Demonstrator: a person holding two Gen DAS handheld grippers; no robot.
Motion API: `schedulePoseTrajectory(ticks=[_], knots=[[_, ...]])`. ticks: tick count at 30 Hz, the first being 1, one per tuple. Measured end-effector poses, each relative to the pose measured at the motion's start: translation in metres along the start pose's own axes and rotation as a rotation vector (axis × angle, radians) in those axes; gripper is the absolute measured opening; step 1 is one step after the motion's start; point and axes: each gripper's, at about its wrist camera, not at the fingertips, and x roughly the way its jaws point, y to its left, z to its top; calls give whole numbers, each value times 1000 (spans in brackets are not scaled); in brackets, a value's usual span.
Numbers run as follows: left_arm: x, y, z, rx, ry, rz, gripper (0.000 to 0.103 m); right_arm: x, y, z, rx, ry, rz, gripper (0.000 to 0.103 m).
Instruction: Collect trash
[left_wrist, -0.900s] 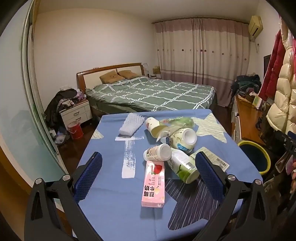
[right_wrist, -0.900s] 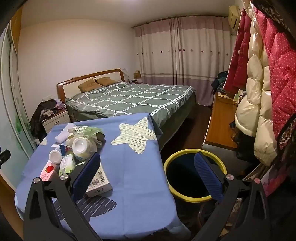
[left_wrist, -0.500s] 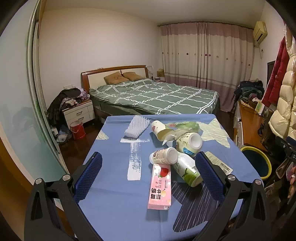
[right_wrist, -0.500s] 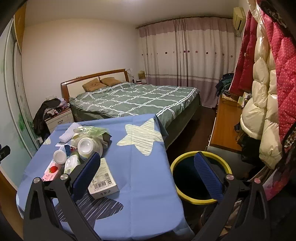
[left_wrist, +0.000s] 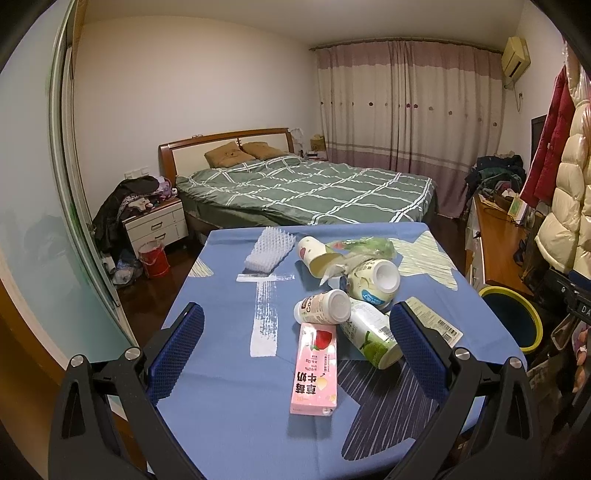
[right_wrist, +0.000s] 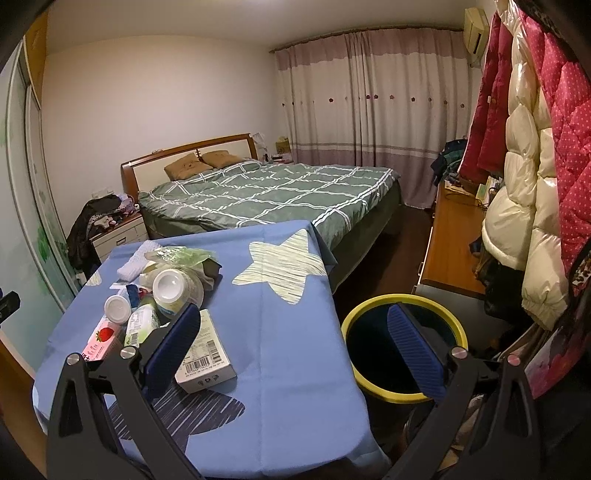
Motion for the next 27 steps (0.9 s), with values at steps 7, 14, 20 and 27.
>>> schedulePoseTrajectory(ticks=[7, 14, 20, 27], knots=[[1, -1, -1, -1, 6, 0, 99, 0, 0, 0, -18, -9, -8, 97], [2, 0, -1, -2, 6, 0, 99, 1, 1, -1, -21, -7, -6, 97], [3, 0, -1, 0, 10, 1, 99, 5, 1, -3, -31, 18, -12, 97], [11, -1, -4, 0, 28, 5, 99, 11, 0, -5, -22, 53, -13, 97]])
